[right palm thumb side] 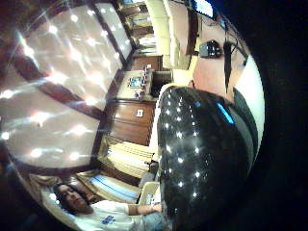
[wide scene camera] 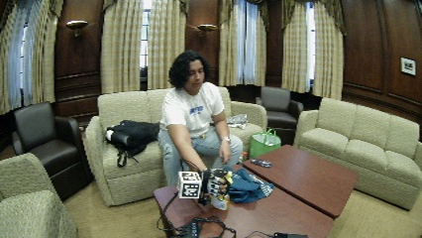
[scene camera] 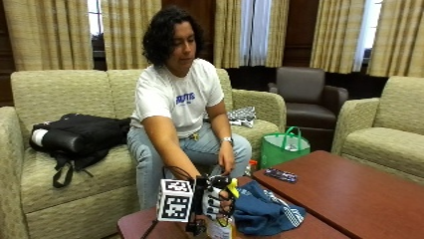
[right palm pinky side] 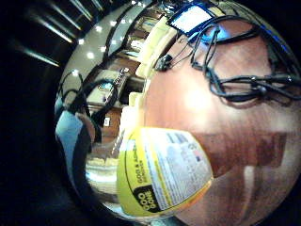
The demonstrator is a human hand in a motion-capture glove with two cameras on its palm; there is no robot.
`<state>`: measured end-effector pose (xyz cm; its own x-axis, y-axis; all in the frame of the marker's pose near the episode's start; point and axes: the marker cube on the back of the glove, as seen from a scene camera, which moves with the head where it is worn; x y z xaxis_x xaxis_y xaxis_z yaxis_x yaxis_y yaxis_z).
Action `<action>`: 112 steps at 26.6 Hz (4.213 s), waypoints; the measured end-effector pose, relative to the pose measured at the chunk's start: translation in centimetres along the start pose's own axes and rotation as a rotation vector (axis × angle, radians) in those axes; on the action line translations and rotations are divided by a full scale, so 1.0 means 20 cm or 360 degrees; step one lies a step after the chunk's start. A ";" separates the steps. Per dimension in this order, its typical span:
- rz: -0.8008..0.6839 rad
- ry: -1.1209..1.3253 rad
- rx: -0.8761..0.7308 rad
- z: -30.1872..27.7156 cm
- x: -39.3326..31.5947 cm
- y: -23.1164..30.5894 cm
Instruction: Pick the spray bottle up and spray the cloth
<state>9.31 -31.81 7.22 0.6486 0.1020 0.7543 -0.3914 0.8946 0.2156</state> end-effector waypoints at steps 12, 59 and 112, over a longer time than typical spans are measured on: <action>-0.0324 0.0072 0.0038 -0.22 -0.39 0.11; -0.0484 0.2484 -0.1584 0.61 -0.18 0.84; -0.0377 0.0942 -0.1033 0.45 -0.84 0.70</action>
<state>-13.01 -24.86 3.08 0.9646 -0.0694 0.2546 0.1233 0.9715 -0.2023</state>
